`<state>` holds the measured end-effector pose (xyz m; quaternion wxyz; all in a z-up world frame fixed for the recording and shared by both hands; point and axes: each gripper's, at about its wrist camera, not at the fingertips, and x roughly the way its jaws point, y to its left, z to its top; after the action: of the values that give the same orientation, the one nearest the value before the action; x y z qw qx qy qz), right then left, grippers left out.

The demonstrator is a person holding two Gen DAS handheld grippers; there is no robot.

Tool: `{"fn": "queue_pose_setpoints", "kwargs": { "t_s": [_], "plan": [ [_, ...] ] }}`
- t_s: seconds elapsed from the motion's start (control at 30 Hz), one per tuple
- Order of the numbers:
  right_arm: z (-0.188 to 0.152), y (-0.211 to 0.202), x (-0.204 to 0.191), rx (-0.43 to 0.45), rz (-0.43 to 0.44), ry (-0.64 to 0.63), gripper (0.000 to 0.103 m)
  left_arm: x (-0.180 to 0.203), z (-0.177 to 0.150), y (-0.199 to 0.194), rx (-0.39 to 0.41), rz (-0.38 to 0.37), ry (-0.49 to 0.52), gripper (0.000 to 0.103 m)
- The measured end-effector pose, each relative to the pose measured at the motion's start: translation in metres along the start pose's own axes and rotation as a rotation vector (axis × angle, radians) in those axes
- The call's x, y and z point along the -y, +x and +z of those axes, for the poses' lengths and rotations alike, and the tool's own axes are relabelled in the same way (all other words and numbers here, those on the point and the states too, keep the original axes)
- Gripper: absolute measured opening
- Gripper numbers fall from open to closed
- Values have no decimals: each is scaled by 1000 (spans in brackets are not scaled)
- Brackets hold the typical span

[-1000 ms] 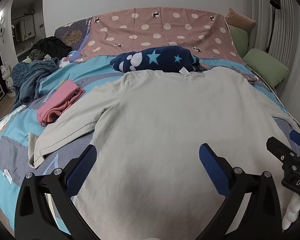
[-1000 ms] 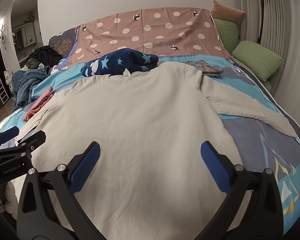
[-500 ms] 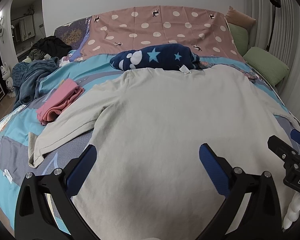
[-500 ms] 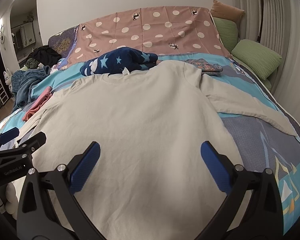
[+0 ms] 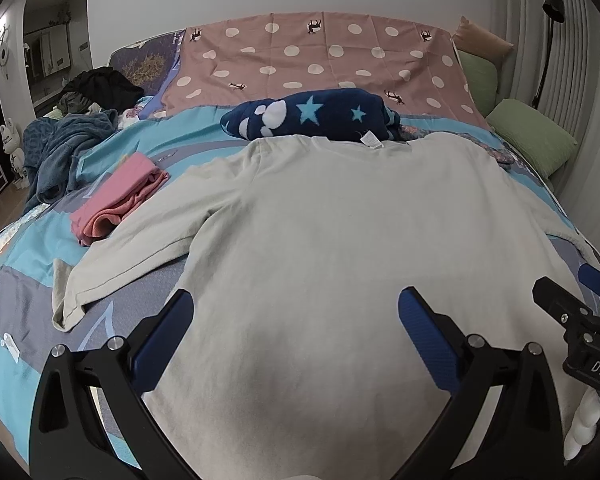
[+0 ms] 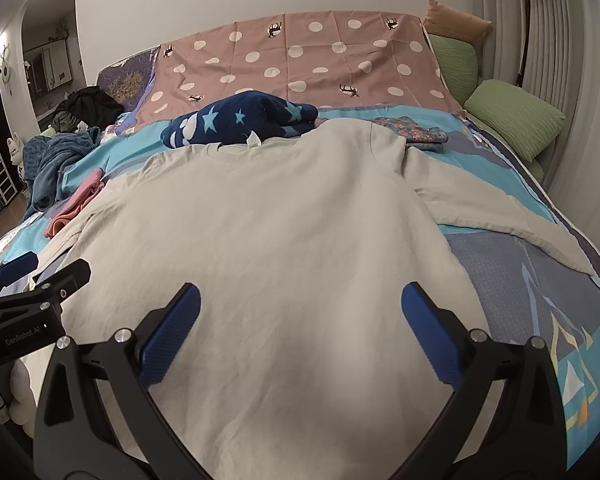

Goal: Fold small clothes

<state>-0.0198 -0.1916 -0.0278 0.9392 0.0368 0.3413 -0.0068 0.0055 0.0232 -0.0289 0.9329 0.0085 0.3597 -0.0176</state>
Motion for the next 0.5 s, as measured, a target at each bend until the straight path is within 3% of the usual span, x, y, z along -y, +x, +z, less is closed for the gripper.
{"fn": "queue_pose_setpoints", "kwargs": {
  "t_s": [0.27, 0.4, 0.5],
  "plan": [
    [4, -1, -1, -1, -13, -18, 101, -14, 2, 0, 3, -20, -32, 102],
    [5, -2, -3, 2, -47, -50, 101, -49, 3, 0, 9, 45, -88, 102],
    [5, -2, -3, -3, -62, -63, 97, -95, 2, 5, -7, 119, -168, 98]
  ]
}}
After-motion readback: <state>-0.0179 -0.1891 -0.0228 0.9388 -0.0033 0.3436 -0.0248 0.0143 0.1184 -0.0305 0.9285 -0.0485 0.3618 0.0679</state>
